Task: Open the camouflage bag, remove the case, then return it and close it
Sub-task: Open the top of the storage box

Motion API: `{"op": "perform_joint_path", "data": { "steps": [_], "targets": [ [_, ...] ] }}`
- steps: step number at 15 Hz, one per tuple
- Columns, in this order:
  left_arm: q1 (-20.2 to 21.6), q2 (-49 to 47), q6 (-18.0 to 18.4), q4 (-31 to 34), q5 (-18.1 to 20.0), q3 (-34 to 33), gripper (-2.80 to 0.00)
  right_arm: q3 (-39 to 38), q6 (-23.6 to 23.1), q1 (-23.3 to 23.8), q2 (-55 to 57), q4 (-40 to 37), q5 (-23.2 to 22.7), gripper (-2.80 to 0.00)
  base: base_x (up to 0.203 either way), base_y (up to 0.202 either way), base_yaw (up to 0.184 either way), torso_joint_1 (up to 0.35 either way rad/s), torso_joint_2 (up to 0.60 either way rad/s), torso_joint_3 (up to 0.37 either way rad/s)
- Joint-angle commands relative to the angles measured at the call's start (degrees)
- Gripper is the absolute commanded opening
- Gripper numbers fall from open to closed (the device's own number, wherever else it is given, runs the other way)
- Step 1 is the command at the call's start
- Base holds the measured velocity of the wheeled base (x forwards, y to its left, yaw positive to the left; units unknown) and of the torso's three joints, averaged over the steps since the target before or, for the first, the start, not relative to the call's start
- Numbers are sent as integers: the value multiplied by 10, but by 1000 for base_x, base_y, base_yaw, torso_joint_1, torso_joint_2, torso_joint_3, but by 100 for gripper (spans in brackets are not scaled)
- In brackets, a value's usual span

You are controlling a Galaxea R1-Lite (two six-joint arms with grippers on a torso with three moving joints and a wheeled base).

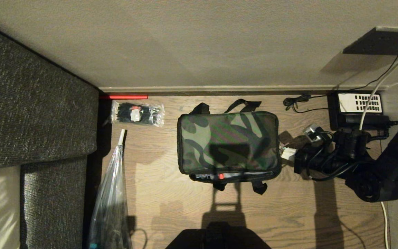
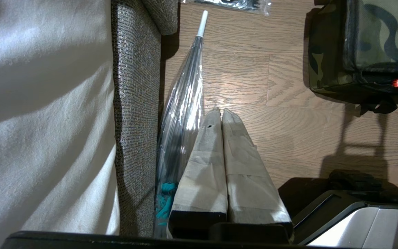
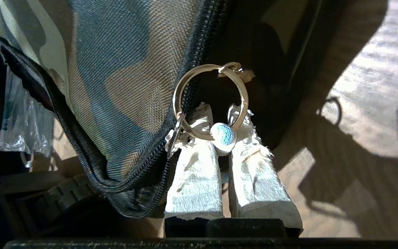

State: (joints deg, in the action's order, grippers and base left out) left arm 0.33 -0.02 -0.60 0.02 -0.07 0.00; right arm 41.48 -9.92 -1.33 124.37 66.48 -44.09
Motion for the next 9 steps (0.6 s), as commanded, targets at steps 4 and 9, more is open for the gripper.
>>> {"op": "perform_joint_path", "data": {
  "steps": [4,9],
  "targets": [
    [0,1,0,0,0,-1,-280,-18,1,-16,-4,3,-4,-280,0,0,0,0,0,0],
    [0,1,0,0,0,-1,-280,-21,4,-20,-12,3,-4,-280,0,0,0,0,0,0]
  ]
}}
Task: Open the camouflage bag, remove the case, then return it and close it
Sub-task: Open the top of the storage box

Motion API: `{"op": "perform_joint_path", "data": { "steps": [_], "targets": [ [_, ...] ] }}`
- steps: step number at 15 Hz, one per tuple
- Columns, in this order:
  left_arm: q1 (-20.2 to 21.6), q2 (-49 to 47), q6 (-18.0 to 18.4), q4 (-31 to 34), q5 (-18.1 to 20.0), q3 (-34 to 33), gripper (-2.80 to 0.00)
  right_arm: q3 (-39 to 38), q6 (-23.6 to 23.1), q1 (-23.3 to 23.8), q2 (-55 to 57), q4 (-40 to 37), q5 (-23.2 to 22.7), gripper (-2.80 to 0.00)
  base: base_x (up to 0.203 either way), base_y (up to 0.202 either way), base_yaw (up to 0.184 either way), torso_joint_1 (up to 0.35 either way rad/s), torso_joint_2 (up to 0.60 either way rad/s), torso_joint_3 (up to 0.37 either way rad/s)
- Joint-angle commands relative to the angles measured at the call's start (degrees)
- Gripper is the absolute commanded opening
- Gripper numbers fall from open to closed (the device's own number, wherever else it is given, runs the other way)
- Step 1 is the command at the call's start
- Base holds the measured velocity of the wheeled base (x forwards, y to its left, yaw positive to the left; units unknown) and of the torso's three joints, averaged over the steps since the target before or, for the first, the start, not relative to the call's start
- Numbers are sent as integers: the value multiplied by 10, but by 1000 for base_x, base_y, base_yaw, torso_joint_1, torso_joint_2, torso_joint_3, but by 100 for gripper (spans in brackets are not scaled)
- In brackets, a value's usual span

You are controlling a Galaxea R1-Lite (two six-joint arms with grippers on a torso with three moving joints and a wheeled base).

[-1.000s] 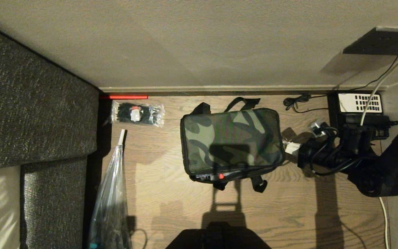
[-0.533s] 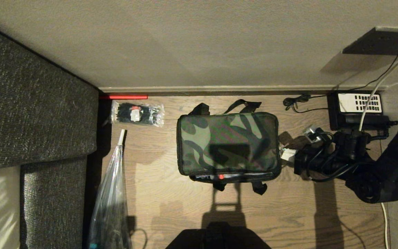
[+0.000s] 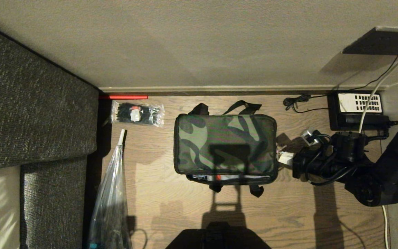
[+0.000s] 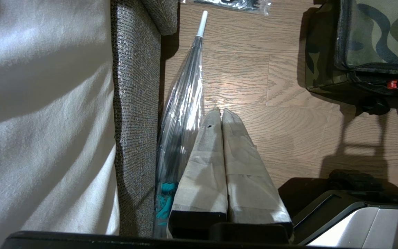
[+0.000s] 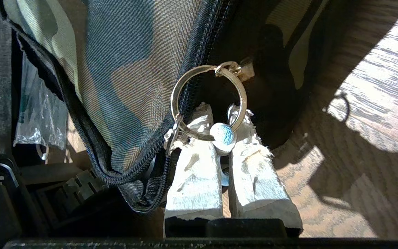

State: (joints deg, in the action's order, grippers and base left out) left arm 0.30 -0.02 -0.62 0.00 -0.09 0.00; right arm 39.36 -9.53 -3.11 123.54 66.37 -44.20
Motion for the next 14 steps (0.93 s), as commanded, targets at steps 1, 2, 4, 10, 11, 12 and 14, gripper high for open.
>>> {"op": "perform_joint_path", "data": {
  "steps": [1,2,4,10,11,12,14],
  "targets": [
    [0,1,0,0,0,-1,-280,0,2,-2,-5,4,-3,-280,0,0,0,0,0,0],
    [0,1,0,0,0,-1,-280,0,5,-5,-7,4,-2,-280,0,0,0,0,0,0],
    [0,1,0,0,0,-1,-280,0,16,-10,-12,4,-2,-280,0,0,0,0,0,0],
    [0,1,0,0,0,-2,-280,-2,24,-12,-17,4,14,-280,0,0,0,0,0,0],
    [0,1,-1,0,0,-1,-280,-9,24,-10,-21,4,15,-280,0,0,0,0,0,0],
    [0,1,-1,0,0,-1,-280,-13,22,-4,-23,4,15,-280,0,0,0,0,0,0],
    [0,1,0,0,0,-1,-280,-13,19,8,-24,5,14,-280,0,0,0,0,0,0]
  ]
}}
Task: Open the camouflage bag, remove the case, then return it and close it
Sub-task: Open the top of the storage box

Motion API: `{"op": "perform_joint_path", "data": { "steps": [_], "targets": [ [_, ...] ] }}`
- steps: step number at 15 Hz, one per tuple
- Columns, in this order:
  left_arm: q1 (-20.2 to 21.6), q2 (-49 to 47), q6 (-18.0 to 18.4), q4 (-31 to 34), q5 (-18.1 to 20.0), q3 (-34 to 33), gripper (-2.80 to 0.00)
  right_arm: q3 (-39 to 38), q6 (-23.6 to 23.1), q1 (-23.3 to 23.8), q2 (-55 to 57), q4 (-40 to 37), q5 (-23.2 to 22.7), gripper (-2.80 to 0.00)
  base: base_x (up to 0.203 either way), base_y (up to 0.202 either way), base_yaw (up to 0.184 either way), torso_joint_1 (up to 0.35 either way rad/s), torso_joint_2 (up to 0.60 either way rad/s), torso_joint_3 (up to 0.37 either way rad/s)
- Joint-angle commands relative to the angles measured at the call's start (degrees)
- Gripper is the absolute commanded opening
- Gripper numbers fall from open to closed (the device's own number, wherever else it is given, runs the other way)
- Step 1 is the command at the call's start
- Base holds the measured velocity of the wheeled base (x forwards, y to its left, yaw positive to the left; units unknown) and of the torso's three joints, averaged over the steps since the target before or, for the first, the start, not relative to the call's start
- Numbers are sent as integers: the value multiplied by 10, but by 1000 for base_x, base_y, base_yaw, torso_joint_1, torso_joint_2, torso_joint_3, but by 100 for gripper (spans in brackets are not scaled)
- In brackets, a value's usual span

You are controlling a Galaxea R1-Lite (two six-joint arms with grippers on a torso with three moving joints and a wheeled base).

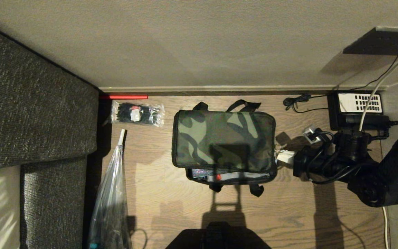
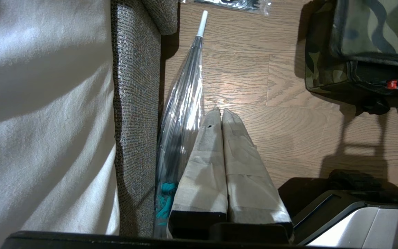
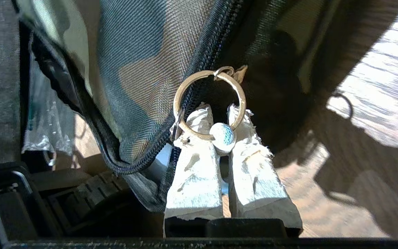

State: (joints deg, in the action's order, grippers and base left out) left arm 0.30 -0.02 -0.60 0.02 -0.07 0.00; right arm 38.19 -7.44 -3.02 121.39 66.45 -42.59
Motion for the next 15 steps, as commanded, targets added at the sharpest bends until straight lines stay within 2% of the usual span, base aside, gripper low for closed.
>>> {"op": "perform_joint_path", "data": {
  "steps": [1,5,13,15],
  "targets": [
    [0,1,0,0,0,-1,-280,-1,-5,24,-5,5,-3,-280,0,0,0,0,0,0],
    [0,1,-1,0,0,-1,-280,0,-28,69,-7,3,-6,-280,0,0,0,0,0,0],
    [0,1,0,0,0,-1,-280,23,-18,64,-8,3,-5,-280,0,0,0,0,0,0],
    [0,1,0,0,0,-1,-280,38,0,53,-4,3,-4,-280,0,0,0,0,0,0]
  ]
}}
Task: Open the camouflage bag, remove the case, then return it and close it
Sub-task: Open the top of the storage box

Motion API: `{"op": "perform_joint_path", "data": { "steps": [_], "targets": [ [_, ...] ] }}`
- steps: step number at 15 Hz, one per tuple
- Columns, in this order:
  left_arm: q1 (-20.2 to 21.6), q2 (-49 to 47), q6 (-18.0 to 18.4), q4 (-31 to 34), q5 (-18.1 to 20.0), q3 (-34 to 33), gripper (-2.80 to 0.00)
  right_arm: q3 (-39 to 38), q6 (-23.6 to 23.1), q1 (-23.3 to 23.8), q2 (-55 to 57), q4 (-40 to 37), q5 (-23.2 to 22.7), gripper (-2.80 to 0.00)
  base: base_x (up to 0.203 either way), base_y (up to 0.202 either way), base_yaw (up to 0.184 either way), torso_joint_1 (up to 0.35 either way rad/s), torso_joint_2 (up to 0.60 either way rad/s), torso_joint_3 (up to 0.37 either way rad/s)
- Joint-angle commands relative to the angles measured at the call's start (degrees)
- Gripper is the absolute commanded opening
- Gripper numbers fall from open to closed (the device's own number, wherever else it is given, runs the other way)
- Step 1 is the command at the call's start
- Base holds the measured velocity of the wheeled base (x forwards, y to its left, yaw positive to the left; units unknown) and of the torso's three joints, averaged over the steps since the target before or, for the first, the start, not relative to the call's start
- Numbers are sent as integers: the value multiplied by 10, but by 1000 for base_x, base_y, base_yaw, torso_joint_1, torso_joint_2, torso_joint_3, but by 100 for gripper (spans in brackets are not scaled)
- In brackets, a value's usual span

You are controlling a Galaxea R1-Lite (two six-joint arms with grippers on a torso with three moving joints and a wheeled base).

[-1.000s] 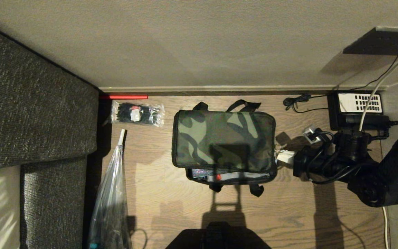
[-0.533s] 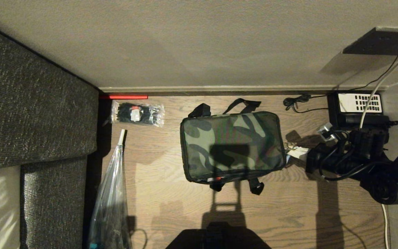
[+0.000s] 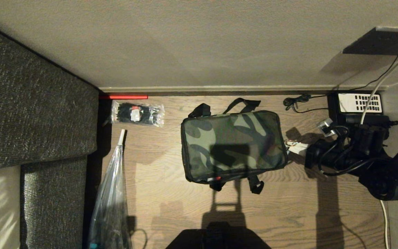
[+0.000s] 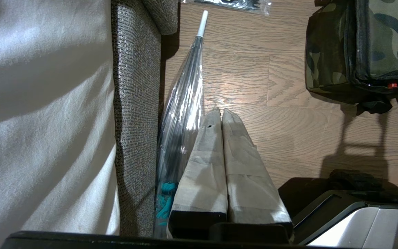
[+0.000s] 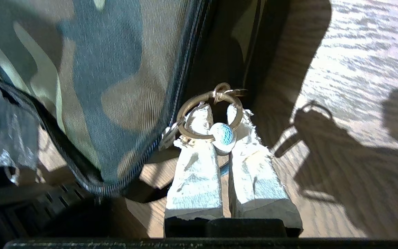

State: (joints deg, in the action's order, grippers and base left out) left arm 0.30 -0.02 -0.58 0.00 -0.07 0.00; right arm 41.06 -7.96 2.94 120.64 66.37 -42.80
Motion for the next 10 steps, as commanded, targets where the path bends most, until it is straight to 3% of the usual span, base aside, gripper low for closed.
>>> {"op": "perform_joint_path", "data": {
  "steps": [1,10],
  "targets": [
    [0,1,-1,0,0,-1,-280,23,21,-16,5,4,-2,-280,0,0,0,0,0,0],
    [0,1,0,0,0,-2,-280,90,31,-40,41,6,0,-280,0,0,0,0,0,0]
  ]
}}
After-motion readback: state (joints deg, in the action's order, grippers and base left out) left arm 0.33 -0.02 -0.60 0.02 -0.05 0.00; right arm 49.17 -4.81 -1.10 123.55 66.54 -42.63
